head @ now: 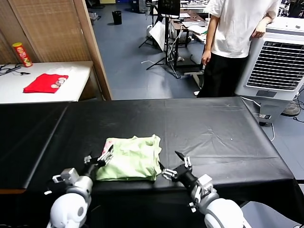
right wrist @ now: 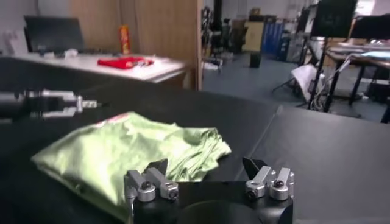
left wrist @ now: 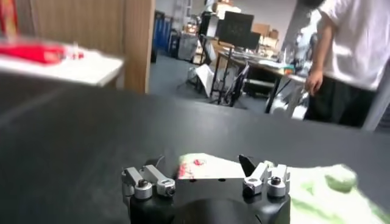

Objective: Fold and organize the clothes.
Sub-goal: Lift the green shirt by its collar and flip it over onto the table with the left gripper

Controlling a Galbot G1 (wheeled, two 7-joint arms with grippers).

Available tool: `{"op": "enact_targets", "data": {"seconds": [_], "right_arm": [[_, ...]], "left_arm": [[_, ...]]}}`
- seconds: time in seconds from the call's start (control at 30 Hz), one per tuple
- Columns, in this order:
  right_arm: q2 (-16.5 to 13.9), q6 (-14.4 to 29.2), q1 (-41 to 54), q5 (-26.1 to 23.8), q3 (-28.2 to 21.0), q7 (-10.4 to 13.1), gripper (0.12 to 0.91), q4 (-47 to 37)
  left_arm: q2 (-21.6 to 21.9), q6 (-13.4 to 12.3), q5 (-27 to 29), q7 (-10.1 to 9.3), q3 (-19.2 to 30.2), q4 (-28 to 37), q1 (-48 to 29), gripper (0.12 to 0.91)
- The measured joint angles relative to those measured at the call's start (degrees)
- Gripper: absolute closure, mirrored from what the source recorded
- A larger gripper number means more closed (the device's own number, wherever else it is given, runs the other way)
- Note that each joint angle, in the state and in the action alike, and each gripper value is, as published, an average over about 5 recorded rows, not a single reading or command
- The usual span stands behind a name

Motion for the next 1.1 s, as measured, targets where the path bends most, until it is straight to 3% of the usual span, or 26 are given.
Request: {"op": "enact_targets", "data": {"seconds": [0.3,0.5,0.63,0.87,0.97,1.1], "right_arm": [[0.9,0.6,-1.4,-0.2,0.5,-0.4,0.227,0.7],[1.2,0.6,-1.5,-0.5,0.5,-0.4,0.227,0.9],[1.4,0.6,-1.4,-0.5,0.4,-0.5,0.227,1.1],[2.0,0.7,-1.6,-0.9,0.5,-0.5,0.227,1.1],[2.5,0.7,-2.0,-1.9,0.8,-0.1,0.227,1.0],[3.2,0.4,-2.8,-3.3,1.4,0.8,0.227,0.7]], "left_arm": [[0.1,0.9,-14.1,0.19,-2.6,3.7,-0.2,0.232],[-0.3,1.0,-17.9,0.68,-3.0,4.8,0.1,0.271],[-0.5,1.1,-18.8,0.57,-3.1,5.5,0.1,0.448],[-0.4,0.9,-17.0,0.33,-3.4,5.7,-0.2,0.832],[-0.2,0.7,-13.1,-0.07,-3.4,5.0,-0.3,0.894],[1.1,0.6,-4.6,-0.53,-3.8,3.5,-0.3,0.898]]}}
